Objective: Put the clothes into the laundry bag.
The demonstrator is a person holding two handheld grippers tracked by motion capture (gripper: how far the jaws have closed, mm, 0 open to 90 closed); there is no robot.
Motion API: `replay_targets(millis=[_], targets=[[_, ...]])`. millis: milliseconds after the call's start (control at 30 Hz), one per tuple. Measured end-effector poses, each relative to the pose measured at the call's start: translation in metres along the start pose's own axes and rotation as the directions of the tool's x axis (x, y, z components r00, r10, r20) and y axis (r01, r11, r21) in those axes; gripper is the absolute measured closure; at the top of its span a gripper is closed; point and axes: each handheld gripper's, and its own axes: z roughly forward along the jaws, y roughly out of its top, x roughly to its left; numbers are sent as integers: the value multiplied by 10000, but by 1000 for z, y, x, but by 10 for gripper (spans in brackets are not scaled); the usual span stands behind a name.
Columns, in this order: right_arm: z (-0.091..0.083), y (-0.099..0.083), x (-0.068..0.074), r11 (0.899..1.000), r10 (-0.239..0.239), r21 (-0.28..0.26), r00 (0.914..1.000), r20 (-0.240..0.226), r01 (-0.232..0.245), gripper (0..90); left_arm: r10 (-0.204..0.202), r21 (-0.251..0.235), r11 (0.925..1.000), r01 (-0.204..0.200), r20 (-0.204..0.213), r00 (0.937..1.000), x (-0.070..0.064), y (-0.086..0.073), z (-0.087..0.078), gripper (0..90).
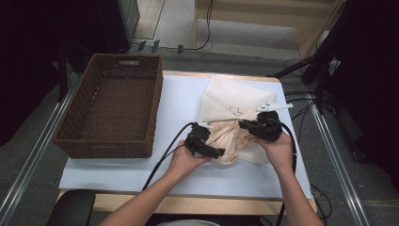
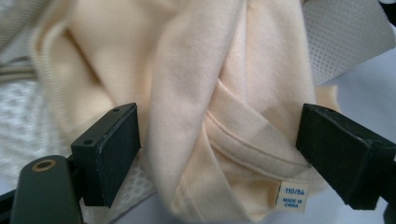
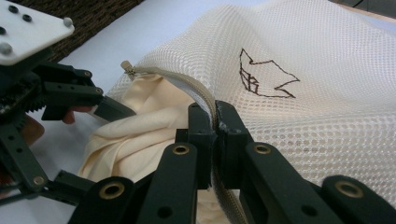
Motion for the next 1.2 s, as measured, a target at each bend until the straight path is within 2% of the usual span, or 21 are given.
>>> replay_targets(millis=[67, 167, 233, 333, 400, 500, 633, 700, 733, 800, 967, 1200], targets=[[0, 0, 1, 10000, 30, -1, 10000, 24, -30, 877, 128, -137, 9998, -130, -104, 9999, -4, 1, 3, 164], [0, 0, 0, 10000, 8, 3, 10000, 6, -8, 877, 288, 163, 9995, -281, -396, 9988, -6, 3, 13, 168], [0, 0, 0, 10000, -58, 11, 10000, 22, 58, 877, 476, 68, 9989, -473, -647, 9968, -8, 3, 16, 188], [0, 0, 1, 10000, -18, 14, 10000, 25, 18, 877, 839, -10, 9964, -845, -1049, 9909, -11, 1, 16, 285], [1, 0, 1, 10000, 5, 34, 10000, 2, -5, 877, 988, -205, 9947, -1010, -860, 9914, -10, -3, 15, 381], [2, 0, 2, 10000, 44, 83, 10000, -37, -44, 878, 1114, -401, 9925, -1154, -918, 9895, -10, -6, 15, 494], [6, 1, 5, 9999, -13, 127, 10000, -69, 14, 878, 1236, -93, 9922, -1244, -636, 9903, -11, -2, 16, 689], [6, 1, 6, 9999, -56, 132, 10000, -80, 58, 878, 1199, -17, 9928, -1201, -476, 9916, -10, 1, 17, 733], [5, 1, 6, 9999, -41, 123, 10000, -83, 42, 879, 937, 3, 9956, -937, -276, 9952, -8, 3, 17, 744], [4, 2, 5, 9999, -41, 94, 10000, -76, 42, 879, 612, 30, 9981, -612, -6, 9981, -5, 8, 16, 756], [0, 3, 5, 10000, -82, -56, 10000, -51, 81, 879, 451, -272, 9986, -450, 29, 9990, -6, 25, 10, 759], [-6, 5, 5, 9997, -95, -241, 9999, -85, 92, 880, 511, -668, 9964, -522, -182, 9985, -9, 48, 4, 759]])
